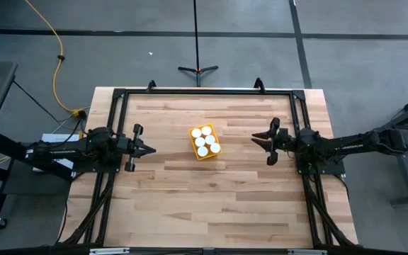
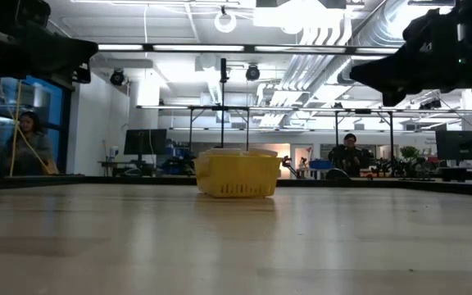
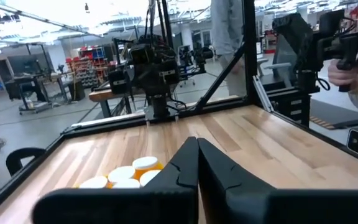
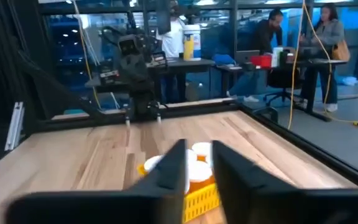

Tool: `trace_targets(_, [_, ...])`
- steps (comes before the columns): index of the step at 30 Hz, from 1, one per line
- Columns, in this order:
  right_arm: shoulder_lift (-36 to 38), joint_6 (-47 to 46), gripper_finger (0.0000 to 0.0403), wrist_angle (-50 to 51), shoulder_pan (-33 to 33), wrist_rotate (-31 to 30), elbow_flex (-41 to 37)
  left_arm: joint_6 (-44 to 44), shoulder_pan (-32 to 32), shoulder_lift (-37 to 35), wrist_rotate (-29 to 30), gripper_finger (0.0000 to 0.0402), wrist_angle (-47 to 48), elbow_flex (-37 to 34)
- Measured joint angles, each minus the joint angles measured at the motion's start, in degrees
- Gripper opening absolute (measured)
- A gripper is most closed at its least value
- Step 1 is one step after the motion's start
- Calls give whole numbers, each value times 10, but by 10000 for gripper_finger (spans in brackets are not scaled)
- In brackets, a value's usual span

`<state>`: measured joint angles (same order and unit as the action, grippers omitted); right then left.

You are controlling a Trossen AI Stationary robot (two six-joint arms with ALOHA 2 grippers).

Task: Pick and place pill bottles into a basket
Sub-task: Return to Home Position

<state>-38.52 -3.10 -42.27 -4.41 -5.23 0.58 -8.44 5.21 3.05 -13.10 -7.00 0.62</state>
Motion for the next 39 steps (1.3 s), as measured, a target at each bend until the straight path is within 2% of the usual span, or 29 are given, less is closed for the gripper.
trace_targets(2, [0, -3, 28, 7, -12, 16, 0, 9, 0, 0, 1, 50, 4, 0])
trace_targets(4, [0, 6, 11, 16, -16, 31, 0, 12, 0, 0, 6, 51, 12, 0])
trace_targets(8, [12, 12, 16, 15, 0, 3, 0, 17, 0, 0, 12, 22, 34, 0])
trace_targets(11, [44, 23, 3, 25, 28, -26, 1, 26, 0, -2, 25, 22, 33, 0])
trace_targets(15, [99, 3, 2, 99, 82, -71, 1, 43, 0, -15, 38, 39, 36, 0])
trace_targets(19, [158, 3, 1, 152, 153, -151, 1, 53, 0, -27, 34, 23, 51, 0])
trace_targets(24, [241, 27, 1, 196, 244, -256, 2, 53, 0, -26, 31, 23, 60, 6])
trace_targets(32, [318, 59, 0, 295, 345, -343, 0, 53, 0, -26, 10, 23, 65, 6])
trace_targets(35, [325, 71, 0, 305, 359, -351, 0, 41, 0, -26, 8, 23, 65, 6])
trace_targets(39, [326, 85, 0, 300, 355, -319, 0, 39, 0, -26, 11, 23, 65, 6])
